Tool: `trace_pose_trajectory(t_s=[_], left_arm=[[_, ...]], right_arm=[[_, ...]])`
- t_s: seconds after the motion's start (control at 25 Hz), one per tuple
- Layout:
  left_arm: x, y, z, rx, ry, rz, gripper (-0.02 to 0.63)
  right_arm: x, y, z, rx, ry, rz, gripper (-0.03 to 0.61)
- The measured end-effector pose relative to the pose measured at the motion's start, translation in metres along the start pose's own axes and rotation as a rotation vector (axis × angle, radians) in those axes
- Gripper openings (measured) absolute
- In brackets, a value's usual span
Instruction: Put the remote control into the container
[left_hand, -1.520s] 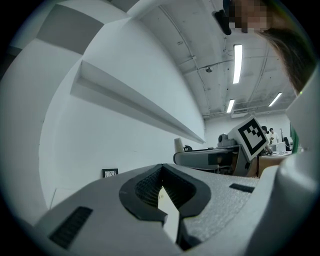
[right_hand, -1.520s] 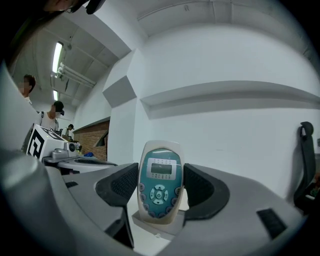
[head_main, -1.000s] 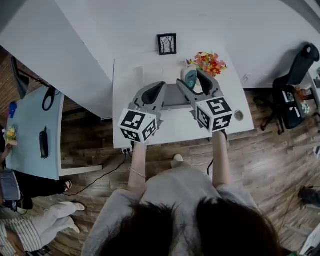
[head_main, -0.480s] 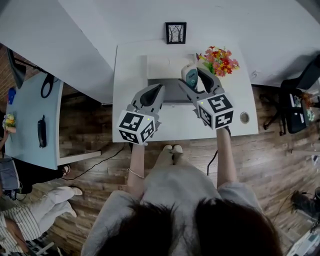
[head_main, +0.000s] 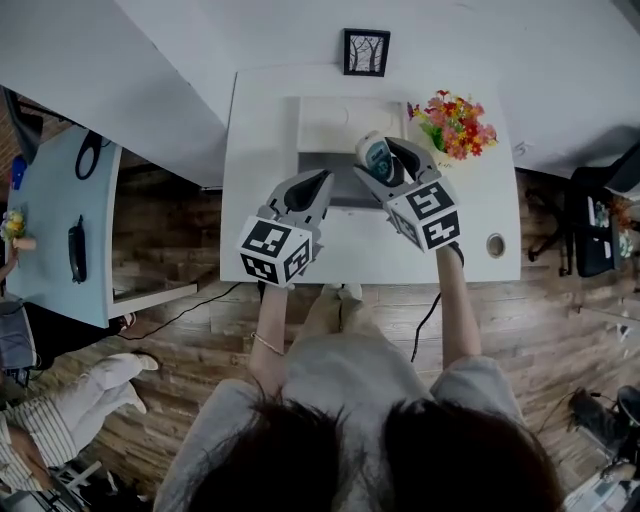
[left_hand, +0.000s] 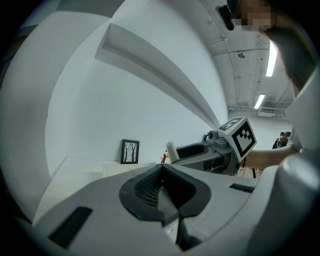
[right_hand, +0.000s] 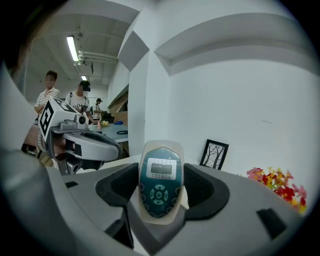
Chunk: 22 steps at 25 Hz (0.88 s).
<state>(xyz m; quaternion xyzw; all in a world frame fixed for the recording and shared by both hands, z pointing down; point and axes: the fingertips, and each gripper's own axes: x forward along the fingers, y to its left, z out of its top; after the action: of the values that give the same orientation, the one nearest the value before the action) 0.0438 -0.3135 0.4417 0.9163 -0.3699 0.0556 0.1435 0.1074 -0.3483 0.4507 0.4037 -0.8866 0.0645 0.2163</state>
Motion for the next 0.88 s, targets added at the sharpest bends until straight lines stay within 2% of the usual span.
trace_pose_trajectory(t_s=[0.52,0.88], left_arm=[[0.015,0.023,-0.045,-0.093,0.074,0.038,0.003],[0.013,0.027,-0.067,-0.144,0.113,0.054,0.003]], right_arm=[[0.058,0.026,-0.062,-0.141,0.230,0.242,0.284],[0.080,0.043,-0.101,-0.210,0.384,0.375,0.284]])
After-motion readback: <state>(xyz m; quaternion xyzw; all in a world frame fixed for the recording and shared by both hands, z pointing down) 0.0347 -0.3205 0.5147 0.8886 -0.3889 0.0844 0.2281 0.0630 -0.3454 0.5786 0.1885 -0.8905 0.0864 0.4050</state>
